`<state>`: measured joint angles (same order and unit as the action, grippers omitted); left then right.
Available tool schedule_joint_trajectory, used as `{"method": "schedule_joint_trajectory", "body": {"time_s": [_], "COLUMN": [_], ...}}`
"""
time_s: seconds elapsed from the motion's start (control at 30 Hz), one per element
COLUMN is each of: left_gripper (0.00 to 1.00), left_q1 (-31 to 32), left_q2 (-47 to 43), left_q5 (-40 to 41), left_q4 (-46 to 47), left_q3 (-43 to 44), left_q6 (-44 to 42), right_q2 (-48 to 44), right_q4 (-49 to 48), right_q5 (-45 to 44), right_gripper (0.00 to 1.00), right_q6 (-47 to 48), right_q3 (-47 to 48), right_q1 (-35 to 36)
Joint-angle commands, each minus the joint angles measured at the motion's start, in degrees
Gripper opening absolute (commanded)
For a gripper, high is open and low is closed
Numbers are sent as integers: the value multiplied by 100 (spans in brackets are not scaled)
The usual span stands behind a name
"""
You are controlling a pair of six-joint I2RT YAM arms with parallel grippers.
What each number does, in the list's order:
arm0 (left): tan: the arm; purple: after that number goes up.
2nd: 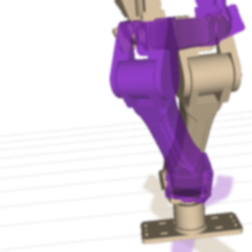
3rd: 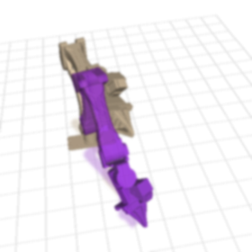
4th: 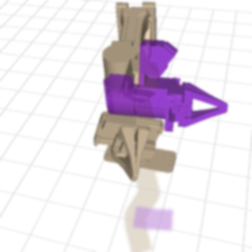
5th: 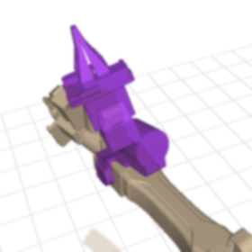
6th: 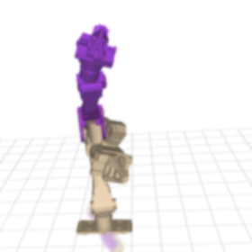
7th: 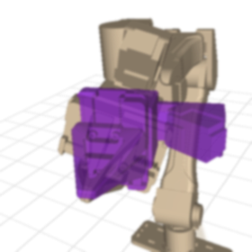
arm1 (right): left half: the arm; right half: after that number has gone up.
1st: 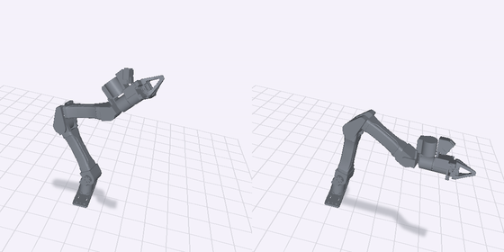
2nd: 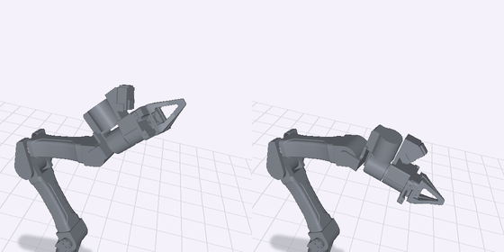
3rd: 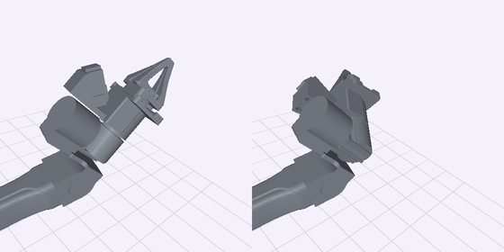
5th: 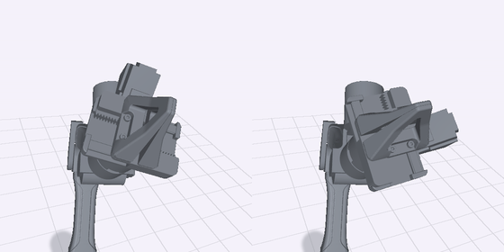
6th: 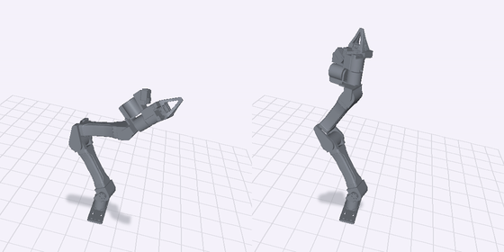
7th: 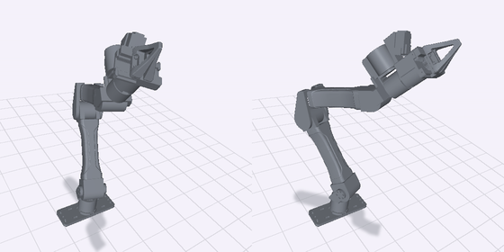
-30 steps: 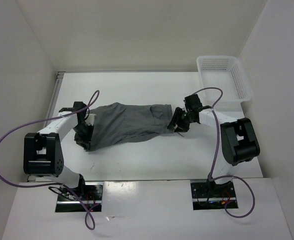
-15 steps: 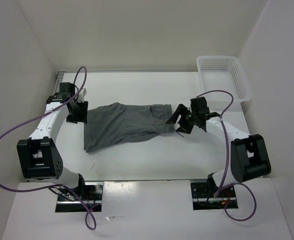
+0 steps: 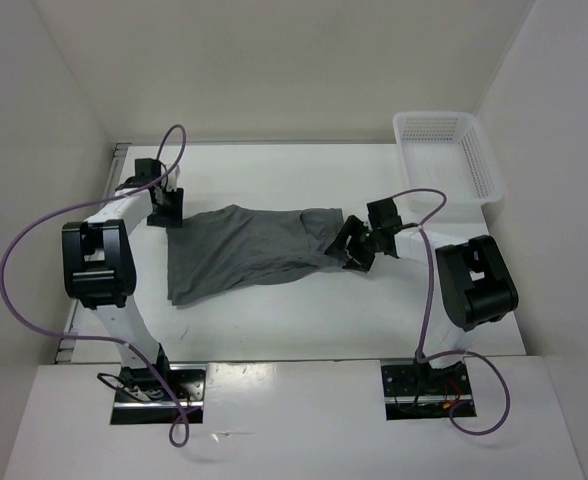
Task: Fold and stack the shorts
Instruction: Fold the shorts
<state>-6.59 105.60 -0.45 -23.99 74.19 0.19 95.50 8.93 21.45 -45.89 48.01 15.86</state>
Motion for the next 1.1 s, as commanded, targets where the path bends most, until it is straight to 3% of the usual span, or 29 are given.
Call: {"method": "schedule_joint_trajectory", "body": {"time_s": [0.0,0.13,0.17,0.23,0.43,0.47,0.6,0.73,0.83,1.07], "left_gripper": [54,34,31,20,18,18,36,45,52,53], "left_q1": [-18,-123,-123,-123,-123,-123,-45,219,220,96], "left_q2": [398,620,680,804,936,997,779,-405,-707,-444], "left_q5": [201,519,589,659,845,845,582,380,273,336], "left_q4": [570,711,772,773,940,940,545,492,186,-123], "left_q3": [210,210,210,315,437,508,684,491,429,-124], "left_q6": [-19,-19,-19,-19,-19,-19,-19,-19,-19,-19], "right_q2": [126,249,310,451,531,531,416,285,92,-137], "right_q4": [-540,-594,-542,-472,-348,-296,-234,-23,-23,327], "right_q5": [-194,-194,-255,-369,-510,-510,-362,-256,-413,-695], "right_gripper": [73,53,39,26,1,0,0,0,0,0], "right_q6": [-130,-192,-140,-140,-25,44,185,309,370,651], "right_q3": [-107,-108,-108,-46,77,129,375,552,552,780], "right_q1": [49,49,49,49,49,49,49,49,49,49]}}
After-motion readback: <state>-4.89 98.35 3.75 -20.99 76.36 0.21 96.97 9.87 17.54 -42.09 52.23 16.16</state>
